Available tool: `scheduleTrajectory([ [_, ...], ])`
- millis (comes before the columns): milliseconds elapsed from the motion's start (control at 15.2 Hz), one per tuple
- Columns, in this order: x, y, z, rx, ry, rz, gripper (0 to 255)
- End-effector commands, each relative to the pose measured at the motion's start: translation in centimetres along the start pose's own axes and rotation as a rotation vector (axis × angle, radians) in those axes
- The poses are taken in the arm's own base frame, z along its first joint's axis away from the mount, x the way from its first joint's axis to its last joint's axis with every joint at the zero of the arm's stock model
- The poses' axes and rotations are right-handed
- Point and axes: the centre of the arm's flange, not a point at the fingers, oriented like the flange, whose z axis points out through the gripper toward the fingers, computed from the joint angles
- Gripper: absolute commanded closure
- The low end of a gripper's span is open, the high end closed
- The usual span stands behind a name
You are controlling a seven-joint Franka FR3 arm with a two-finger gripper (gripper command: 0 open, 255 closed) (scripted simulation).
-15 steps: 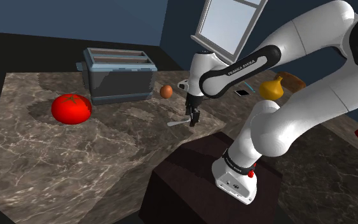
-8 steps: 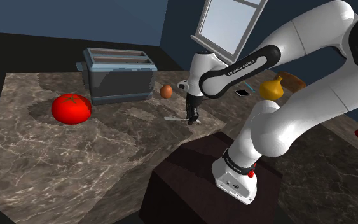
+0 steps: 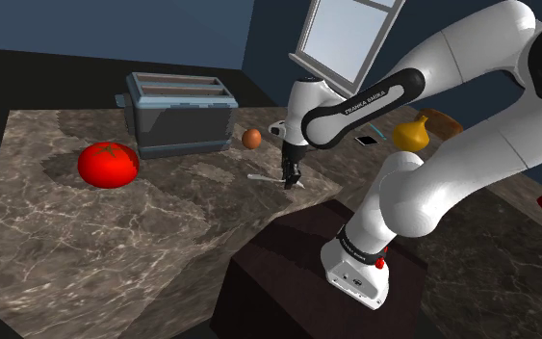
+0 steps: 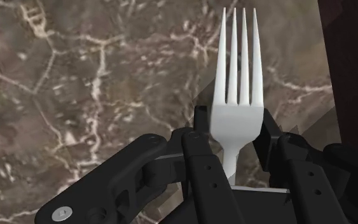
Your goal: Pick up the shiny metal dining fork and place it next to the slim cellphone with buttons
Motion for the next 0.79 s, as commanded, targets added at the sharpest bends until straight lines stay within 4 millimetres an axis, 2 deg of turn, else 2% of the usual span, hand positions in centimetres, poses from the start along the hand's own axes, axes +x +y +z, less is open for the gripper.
scheduleTrajectory([
  [0,-0.1,-0.1,-0.5,0.000,0.000,0.000,255],
  [726,-0.7,-0.6,-6.3,0.000,0.000,0.000,255],
])
